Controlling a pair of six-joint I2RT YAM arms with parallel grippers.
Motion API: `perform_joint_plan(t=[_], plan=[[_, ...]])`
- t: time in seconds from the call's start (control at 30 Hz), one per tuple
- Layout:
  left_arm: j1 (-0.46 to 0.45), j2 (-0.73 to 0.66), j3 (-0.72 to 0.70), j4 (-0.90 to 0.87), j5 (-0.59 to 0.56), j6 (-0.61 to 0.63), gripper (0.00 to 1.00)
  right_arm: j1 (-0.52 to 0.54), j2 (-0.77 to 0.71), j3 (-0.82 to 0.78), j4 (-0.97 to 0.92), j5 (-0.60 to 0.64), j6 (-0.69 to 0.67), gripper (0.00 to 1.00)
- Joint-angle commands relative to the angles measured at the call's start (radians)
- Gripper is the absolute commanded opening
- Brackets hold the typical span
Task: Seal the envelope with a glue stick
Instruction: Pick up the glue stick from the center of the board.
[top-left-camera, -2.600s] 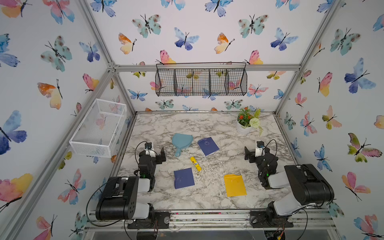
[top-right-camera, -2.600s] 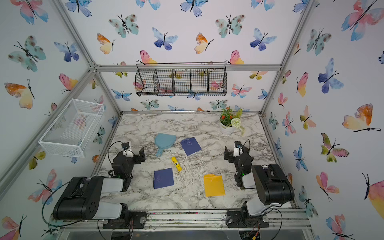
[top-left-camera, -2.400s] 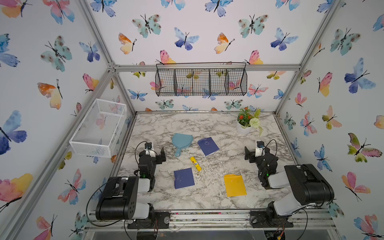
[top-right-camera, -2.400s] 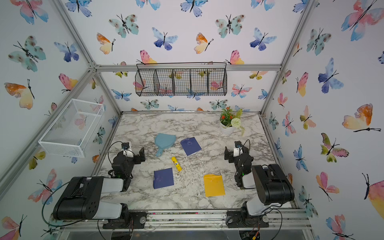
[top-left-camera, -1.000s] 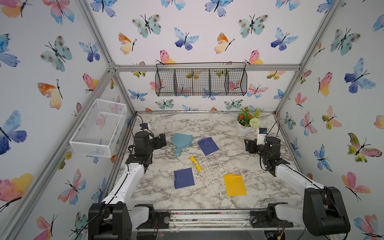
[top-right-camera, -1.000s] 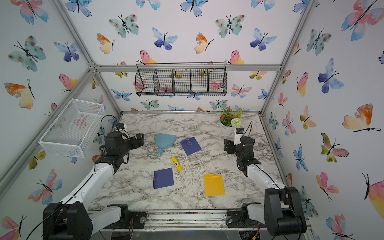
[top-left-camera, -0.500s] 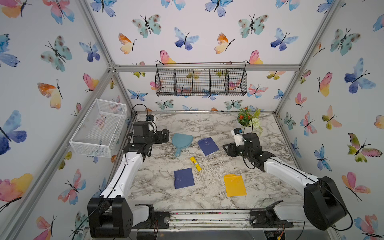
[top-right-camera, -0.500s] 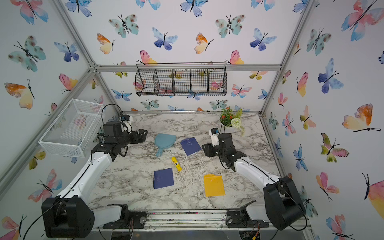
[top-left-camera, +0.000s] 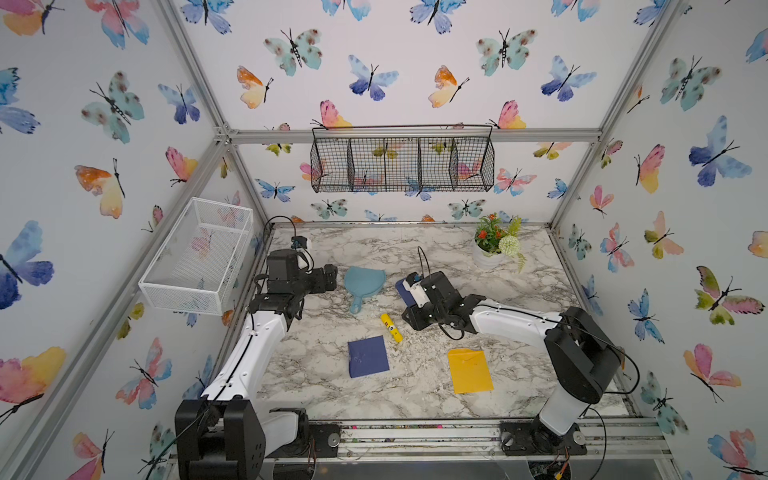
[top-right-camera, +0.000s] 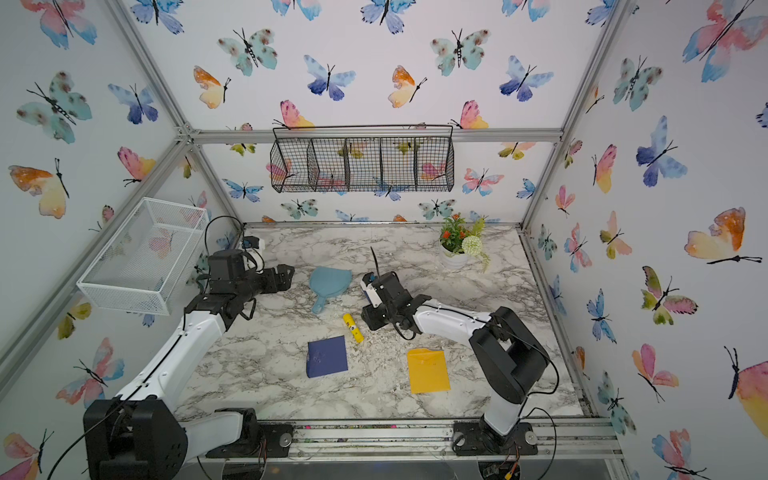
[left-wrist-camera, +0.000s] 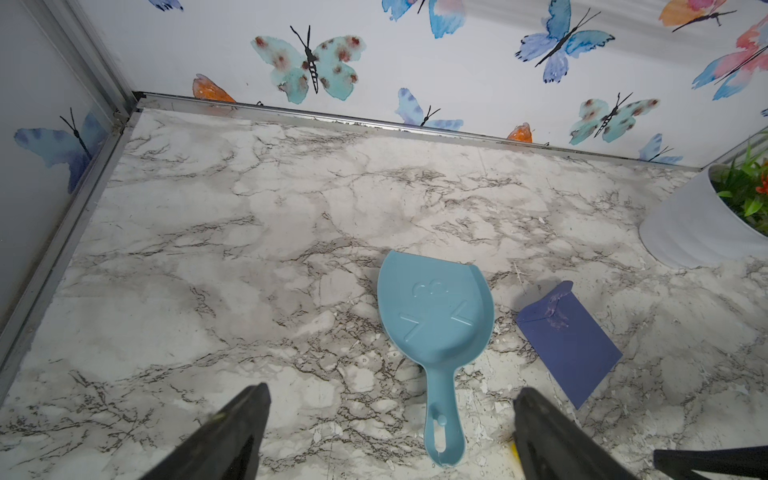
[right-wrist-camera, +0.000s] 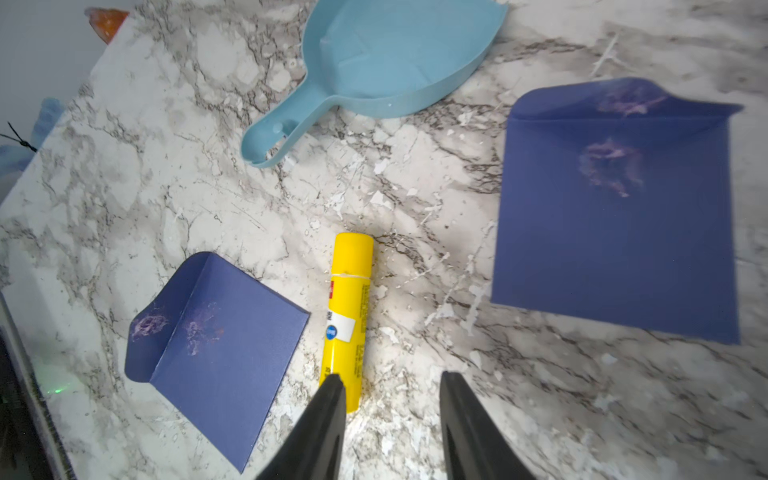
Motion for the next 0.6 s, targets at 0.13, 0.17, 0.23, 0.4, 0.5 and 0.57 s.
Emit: perform_joint_plan(t=[0.13,0.17,0.23,0.4,0.5,0.57], plan=[[0.075,-0.033,-0.022,0.07,0.092,-0.05,0.95,0.113,0.117,0.129,-0.167,0.137,0.014,0.42],[0.081,-0.035,-0.022,0.066,0.095,-0.054,0.94,0.124,0.131,0.143,-0.178,0.147,0.016,0.42],[0.088,-0.053,-0.03,0.069,0.08,-0.056,0.94,0.144,0.163,0.17,-0.196,0.159,0.019,0.41],[0.093,-0.084,-0.048,0.088,0.075,-0.057,0.94,0.168,0.232,0.226,-0.249,0.216,0.034,0.4],[0.096,-0.089,-0.05,0.093,0.077,-0.059,0.94,0.173,0.251,0.253,-0.282,0.254,0.027,0.4],[0.1,-0.088,-0.05,0.093,0.081,-0.062,0.94,0.175,0.249,0.26,-0.29,0.264,0.022,0.4]])
